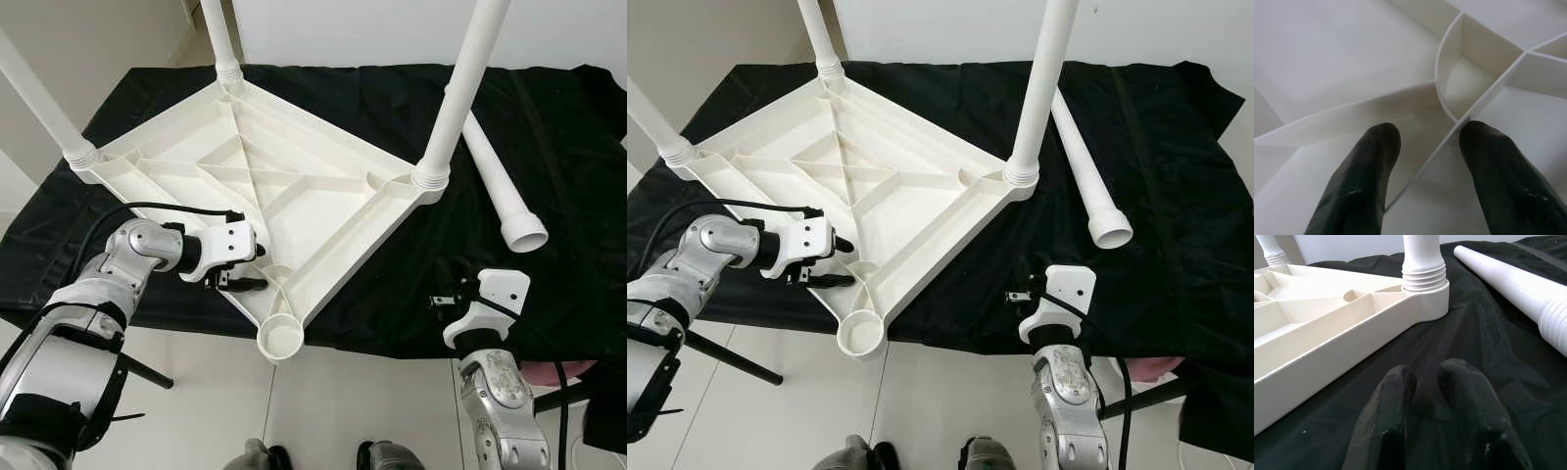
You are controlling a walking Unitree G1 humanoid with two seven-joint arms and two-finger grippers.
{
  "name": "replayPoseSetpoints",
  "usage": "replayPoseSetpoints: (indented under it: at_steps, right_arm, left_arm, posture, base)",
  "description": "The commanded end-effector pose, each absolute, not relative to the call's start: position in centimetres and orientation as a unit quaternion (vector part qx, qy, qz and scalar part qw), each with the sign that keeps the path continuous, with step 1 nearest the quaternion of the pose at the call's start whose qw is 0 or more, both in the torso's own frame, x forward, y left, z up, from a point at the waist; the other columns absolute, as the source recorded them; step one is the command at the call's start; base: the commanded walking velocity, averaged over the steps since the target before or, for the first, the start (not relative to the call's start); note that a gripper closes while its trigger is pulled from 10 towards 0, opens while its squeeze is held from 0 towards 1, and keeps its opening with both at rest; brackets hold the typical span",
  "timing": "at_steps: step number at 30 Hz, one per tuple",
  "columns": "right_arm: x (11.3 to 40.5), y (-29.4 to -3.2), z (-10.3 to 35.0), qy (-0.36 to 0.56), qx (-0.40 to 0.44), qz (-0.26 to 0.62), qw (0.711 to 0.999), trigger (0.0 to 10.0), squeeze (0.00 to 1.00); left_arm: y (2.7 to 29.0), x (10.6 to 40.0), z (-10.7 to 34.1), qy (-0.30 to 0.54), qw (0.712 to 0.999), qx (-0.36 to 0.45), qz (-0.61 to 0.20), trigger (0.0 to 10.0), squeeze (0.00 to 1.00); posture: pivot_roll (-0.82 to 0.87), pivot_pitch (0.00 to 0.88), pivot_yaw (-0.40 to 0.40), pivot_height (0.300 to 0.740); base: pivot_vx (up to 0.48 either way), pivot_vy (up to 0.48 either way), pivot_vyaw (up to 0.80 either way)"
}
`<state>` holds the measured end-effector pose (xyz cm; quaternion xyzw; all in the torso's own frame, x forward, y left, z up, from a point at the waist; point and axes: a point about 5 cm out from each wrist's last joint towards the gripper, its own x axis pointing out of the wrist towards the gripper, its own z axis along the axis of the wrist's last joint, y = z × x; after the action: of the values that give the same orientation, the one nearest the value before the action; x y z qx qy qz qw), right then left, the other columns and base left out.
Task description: Building children table
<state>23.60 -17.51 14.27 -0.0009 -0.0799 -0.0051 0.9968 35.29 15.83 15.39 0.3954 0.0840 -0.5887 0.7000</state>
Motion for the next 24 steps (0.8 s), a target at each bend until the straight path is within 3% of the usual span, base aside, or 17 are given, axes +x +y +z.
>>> replayPoseSetpoints:
  at_steps: [1, 17, 24]
  right_arm:
    - [23.4, -17.1, 14.3, -0.078, 0.002, -0.002, 0.997, 10.0, 0.00]
    - [23.4, -17.2, 14.2, -0.076, 0.003, -0.006, 0.997, 10.0, 0.00]
    - [23.6, -17.1, 14.4, -0.079, 0.004, -0.008, 0.997, 10.0, 0.00]
  left_arm:
    - [16.5, 33.9, 13.5, 0.149, 0.651, 0.368, -0.647, 0.0, 0.00]
    - [15.7, 33.1, 12.7, 0.142, 0.637, 0.339, -0.677, 0.0, 0.00]
    - [13.7, 33.5, 13.4, 0.091, 0.676, 0.286, -0.673, 0.0, 0.00]
  posture:
    - [-0.18, 0.146, 0.136, 0.740]
    - [-0.18, 0.149, 0.139, 0.740]
    - [-0.18, 0.149, 0.134, 0.740]
  base:
    - [0.000, 0.000, 0.00]
    - [0.000, 0.000, 0.00]
    - [0.000, 0.000, 0.00]
